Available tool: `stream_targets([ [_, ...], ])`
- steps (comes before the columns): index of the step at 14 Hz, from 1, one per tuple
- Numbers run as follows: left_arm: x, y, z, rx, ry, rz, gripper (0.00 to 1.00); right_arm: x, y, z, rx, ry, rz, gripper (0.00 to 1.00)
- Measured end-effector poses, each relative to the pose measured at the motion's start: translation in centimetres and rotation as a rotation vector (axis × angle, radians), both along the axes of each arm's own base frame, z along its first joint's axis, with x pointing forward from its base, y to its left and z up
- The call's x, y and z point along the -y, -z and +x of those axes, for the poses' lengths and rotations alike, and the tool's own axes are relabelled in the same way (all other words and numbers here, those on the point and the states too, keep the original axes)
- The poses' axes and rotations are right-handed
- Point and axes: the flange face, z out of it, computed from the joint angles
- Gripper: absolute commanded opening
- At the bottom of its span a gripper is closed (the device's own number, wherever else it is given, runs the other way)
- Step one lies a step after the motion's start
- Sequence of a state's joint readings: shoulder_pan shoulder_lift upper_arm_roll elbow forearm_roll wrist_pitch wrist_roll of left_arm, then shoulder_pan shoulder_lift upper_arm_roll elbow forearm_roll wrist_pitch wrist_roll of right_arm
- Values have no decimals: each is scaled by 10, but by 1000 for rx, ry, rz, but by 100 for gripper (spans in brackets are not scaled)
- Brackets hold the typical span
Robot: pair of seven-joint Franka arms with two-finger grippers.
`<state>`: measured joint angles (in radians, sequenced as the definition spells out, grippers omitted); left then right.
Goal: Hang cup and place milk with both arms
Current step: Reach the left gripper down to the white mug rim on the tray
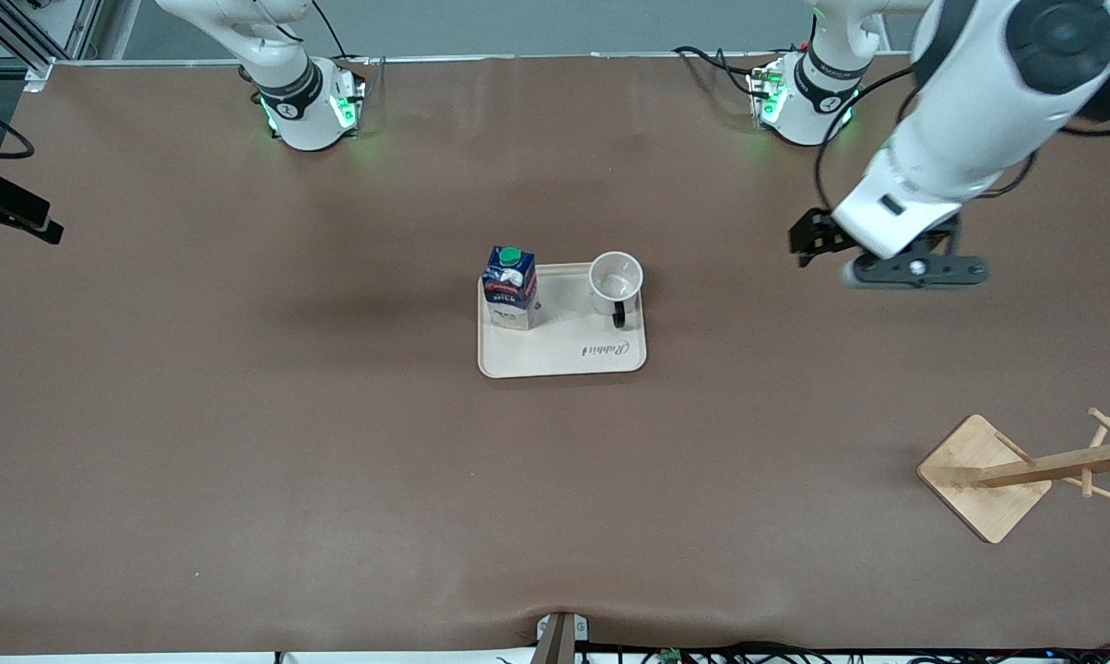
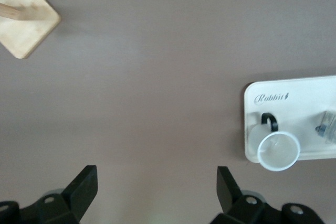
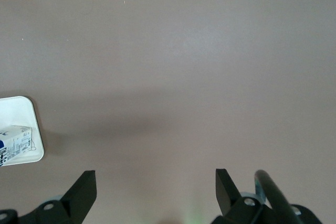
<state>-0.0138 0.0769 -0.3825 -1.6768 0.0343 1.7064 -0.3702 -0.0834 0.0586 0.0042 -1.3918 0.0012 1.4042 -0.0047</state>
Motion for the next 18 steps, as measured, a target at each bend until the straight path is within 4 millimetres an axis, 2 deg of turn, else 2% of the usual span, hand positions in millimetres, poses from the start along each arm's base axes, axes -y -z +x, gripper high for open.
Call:
stream_targets([
  [4,78,70,-23,-33,-29,-13,100,0,4,4,-2,0,0,100],
  [6,113,104,-45,-26,-55,-18,100,1,13,12,3,-1,0,100],
  [9,154,149,-83,-23,-88,-26,100,0,31,26,-8,-4,1,100],
  [13,179,205,-109,-15,-137,-58,100,-1,43,30,-28,-6,4,100],
  [15,185,235,-120,5,-123,-10,97,-1,69,38,-83,-5,10,100],
  [16,185,249,-122,11,-117,20,88,0,85,44,-111,-3,12,100],
  [17,184,261,-123,7,-112,41,68,1,100,50,-136,-1,14,100],
  [18,183,272,-123,-5,-109,54,61,2,112,53,-158,1,17,100],
])
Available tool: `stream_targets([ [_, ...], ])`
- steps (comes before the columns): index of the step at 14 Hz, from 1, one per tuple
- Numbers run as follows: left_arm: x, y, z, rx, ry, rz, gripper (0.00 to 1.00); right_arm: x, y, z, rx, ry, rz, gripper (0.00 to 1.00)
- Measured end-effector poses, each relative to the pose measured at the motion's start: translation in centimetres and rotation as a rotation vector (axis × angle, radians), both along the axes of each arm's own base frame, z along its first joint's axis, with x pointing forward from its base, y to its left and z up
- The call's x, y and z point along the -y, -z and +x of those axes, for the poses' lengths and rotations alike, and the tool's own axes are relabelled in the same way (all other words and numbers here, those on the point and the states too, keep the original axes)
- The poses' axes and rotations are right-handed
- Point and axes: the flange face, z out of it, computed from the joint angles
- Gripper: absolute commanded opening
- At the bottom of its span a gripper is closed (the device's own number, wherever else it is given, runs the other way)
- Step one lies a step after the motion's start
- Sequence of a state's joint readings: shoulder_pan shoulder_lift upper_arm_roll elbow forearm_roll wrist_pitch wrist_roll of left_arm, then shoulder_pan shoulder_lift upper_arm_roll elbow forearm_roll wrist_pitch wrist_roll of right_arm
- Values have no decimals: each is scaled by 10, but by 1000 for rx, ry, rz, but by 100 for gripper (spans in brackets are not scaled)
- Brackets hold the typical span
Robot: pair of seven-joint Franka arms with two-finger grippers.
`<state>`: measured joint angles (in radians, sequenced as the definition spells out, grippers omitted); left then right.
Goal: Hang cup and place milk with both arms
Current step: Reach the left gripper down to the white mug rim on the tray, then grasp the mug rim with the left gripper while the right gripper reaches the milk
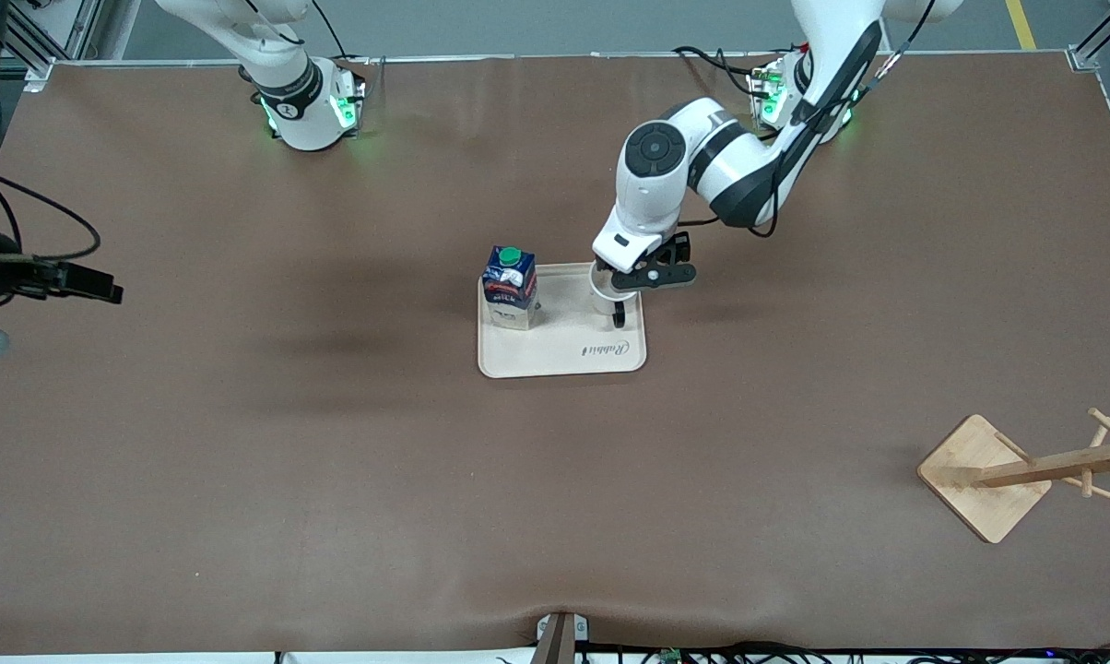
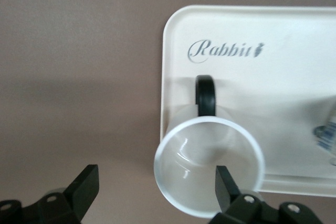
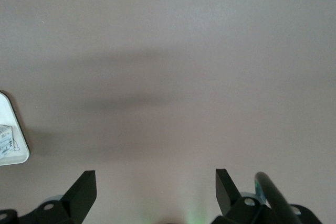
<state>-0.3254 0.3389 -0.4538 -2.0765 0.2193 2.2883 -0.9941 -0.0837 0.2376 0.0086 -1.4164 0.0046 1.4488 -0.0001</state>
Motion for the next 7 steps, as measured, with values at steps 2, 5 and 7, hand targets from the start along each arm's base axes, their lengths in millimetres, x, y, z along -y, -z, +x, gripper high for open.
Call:
stream_targets([
  [2,-1,18,-2,-29,1,9,57,2,23,0,-47,12,21,100],
  [5,0,41,-4,-58,3,7,4,9,42,-7,-103,39,69,100],
  [7,1,50,-4,-68,1,2,0,-4,44,-9,-119,26,87,100],
])
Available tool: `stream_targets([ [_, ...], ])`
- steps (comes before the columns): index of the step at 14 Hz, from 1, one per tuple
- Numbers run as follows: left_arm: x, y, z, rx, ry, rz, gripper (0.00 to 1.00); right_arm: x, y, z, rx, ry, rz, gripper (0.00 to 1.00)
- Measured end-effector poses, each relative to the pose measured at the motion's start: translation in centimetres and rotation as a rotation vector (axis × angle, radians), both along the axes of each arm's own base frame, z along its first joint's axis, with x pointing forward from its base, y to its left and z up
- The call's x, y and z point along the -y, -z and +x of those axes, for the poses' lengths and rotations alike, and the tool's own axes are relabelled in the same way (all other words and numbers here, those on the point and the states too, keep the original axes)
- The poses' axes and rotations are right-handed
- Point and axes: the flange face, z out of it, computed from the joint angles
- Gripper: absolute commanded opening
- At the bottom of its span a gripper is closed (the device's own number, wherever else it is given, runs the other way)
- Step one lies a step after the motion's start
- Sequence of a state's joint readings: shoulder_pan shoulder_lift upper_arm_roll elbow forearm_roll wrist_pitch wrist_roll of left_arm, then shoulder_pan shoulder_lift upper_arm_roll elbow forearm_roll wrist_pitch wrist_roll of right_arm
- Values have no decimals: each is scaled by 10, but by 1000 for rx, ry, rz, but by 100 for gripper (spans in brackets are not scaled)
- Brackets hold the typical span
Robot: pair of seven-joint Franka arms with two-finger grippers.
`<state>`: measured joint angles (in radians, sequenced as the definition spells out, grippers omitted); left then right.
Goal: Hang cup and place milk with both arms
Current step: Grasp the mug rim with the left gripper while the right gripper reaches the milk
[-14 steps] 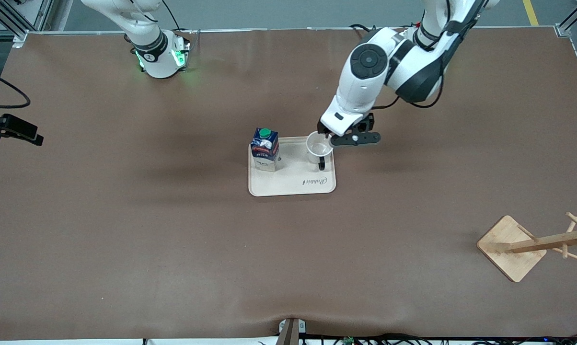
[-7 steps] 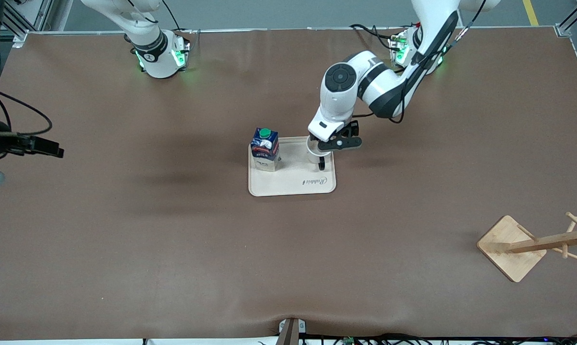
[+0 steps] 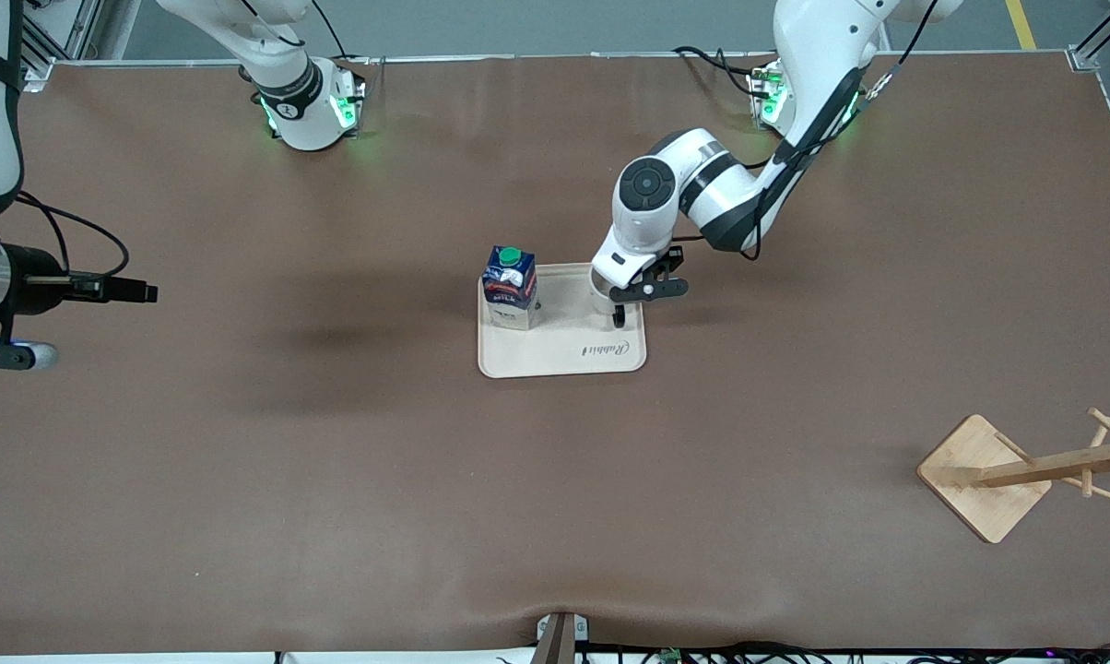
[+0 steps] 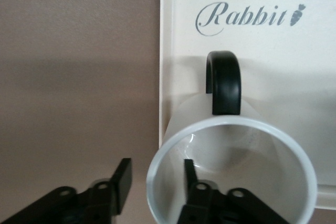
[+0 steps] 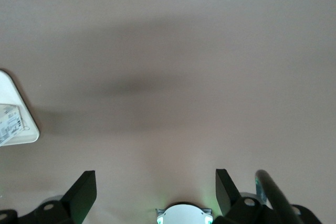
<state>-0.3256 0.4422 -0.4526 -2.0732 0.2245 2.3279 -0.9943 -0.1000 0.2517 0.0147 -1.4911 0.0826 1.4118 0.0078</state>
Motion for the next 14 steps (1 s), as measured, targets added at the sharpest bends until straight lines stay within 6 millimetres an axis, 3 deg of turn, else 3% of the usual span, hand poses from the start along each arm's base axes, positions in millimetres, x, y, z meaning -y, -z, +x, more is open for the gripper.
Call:
stream_targets([
  [2,3,-3,4,7,-3,-10,0,-29,-2,1,2,-22,38,100],
  [7,12,-40,31,67,-22,-47,0,-143,-10,-5,8,27,14,100],
  [11,4,-119,56,98,-50,21,0,-247,1,-19,59,67,-25,100],
  [14,-32,-184,84,107,-34,69,0,-332,33,-44,85,132,-57,100],
])
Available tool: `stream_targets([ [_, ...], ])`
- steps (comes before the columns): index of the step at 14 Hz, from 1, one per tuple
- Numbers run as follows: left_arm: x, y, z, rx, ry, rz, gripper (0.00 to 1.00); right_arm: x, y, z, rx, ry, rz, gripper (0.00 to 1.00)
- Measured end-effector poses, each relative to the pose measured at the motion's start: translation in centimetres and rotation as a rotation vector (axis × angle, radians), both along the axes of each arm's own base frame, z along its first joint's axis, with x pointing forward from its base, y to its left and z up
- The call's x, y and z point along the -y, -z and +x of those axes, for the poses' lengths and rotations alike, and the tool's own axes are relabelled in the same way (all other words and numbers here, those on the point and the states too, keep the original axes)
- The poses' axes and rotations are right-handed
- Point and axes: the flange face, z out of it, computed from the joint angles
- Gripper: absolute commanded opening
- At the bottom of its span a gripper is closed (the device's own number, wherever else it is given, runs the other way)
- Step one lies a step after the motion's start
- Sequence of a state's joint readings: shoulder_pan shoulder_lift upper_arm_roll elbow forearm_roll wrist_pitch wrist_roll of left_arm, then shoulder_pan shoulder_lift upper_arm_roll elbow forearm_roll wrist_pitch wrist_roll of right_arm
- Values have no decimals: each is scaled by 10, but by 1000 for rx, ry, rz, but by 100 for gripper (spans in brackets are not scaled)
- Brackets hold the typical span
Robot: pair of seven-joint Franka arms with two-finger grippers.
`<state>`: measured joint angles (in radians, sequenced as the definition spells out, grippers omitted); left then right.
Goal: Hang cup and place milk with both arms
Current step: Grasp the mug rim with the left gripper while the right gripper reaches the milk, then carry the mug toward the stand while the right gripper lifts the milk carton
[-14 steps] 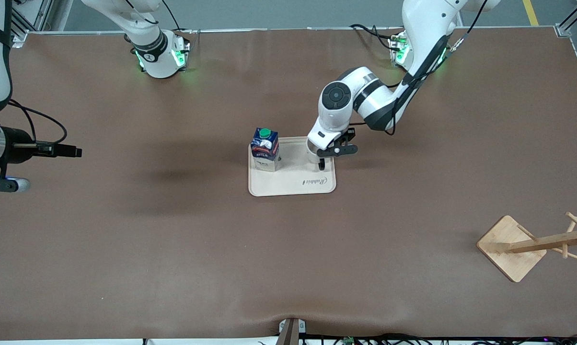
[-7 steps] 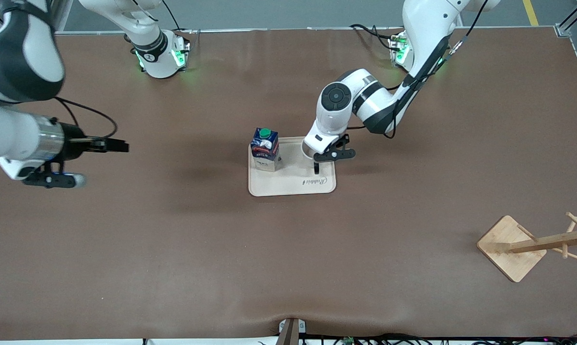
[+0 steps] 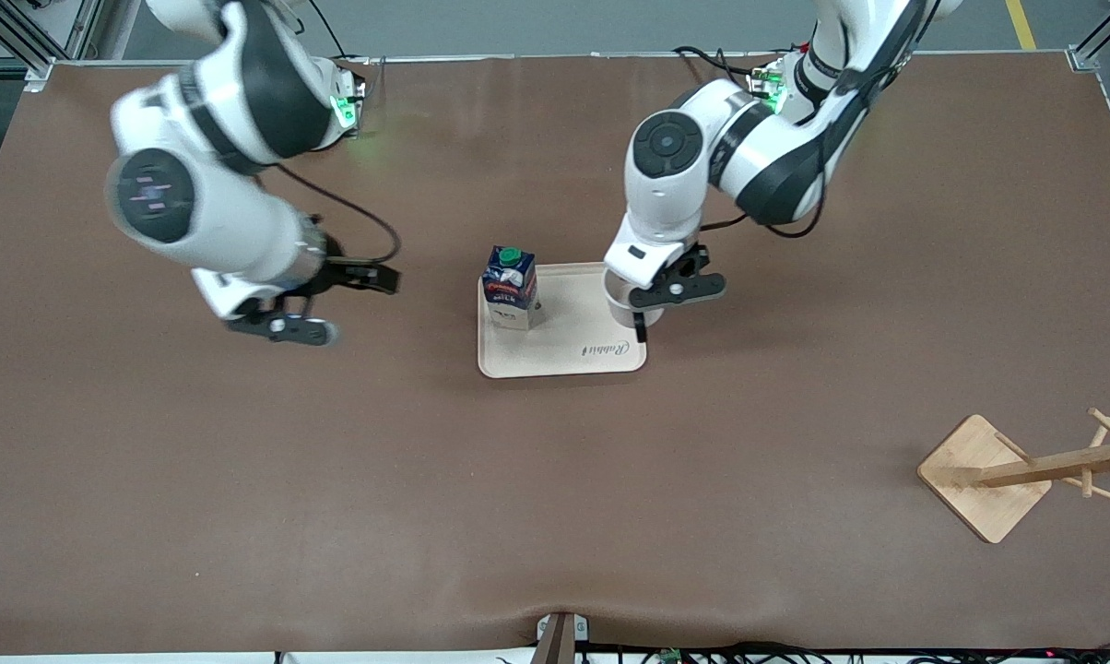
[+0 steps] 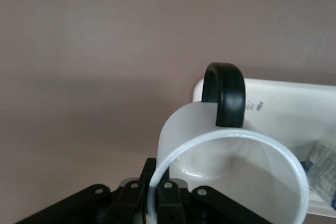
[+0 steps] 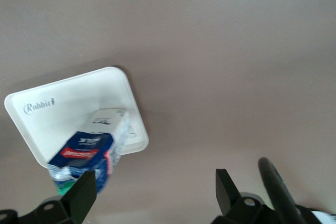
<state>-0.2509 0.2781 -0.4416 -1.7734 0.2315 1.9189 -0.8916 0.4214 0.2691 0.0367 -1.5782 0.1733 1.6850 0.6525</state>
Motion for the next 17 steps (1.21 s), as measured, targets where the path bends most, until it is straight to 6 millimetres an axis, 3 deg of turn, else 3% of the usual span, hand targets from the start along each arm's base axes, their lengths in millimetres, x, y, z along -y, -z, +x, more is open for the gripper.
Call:
stream_targets([
  [3,-66,-46,41,-27,58,24,0,-66,37,-26,-9,41,-35,100],
  [5,-110,-62,64,-42,95,25,0,-95,57,-32,14,84,-36,100],
  [8,-168,-71,88,-54,139,16,0,-120,83,-41,13,95,-46,100],
  [12,-232,-81,108,-57,196,6,0,-138,107,-54,-10,74,-70,100],
  [13,-248,-85,111,-57,209,5,0,-143,113,-57,-12,67,-81,63],
  [14,-264,-89,113,-57,221,5,0,-145,120,-60,-11,61,-101,13],
  [15,-279,-92,114,-57,235,5,0,-145,126,-62,-10,60,-120,0],
  [17,-302,-99,117,-55,272,4,0,-144,127,-62,-9,96,-132,0],
])
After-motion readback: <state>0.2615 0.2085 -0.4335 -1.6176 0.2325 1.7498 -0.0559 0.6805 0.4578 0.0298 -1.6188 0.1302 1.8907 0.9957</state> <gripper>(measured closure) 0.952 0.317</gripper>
